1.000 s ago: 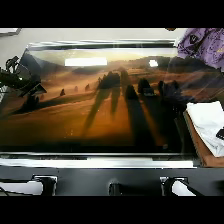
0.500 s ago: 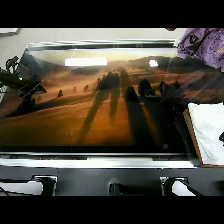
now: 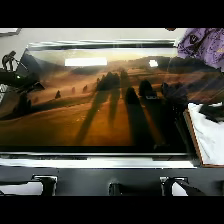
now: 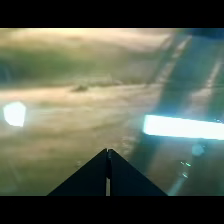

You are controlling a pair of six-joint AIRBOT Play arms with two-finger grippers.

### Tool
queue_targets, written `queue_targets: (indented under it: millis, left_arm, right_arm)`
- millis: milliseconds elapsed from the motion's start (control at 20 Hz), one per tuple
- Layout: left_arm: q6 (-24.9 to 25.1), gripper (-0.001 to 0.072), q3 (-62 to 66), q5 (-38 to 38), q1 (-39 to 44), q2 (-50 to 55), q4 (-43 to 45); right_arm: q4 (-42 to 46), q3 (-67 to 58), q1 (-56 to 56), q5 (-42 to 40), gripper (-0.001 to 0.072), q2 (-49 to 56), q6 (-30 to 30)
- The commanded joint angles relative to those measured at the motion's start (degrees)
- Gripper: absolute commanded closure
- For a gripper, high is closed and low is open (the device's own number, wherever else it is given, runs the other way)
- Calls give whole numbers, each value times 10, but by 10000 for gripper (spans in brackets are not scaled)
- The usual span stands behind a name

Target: Fold the clothes and pants, and hang the long-sleeved shirts on hangers.

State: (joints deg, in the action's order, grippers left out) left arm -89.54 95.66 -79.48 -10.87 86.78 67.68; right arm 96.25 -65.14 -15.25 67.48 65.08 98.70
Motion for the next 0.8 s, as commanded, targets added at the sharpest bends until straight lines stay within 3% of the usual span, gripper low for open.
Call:
queue_targets:
  millis: [0, 150, 350, 750]
  left_arm:
    - [43, 693, -55, 66, 24, -64, 43]
    - [43, 694, -161, 142, 54, -149, 80]
    - [43, 692, -196, 159, 67, -182, 93]
    - [41, 690, -196, 161, 67, -179, 93]
  right_arm:
    - [-142, -2, 146, -118, 667, -8, -44]
    - [-159, -2, 271, -145, 677, -7, -51]
    - [-156, -2, 374, -159, 677, -2, -51]
    - [-140, -2, 390, -166, 676, -2, -51]
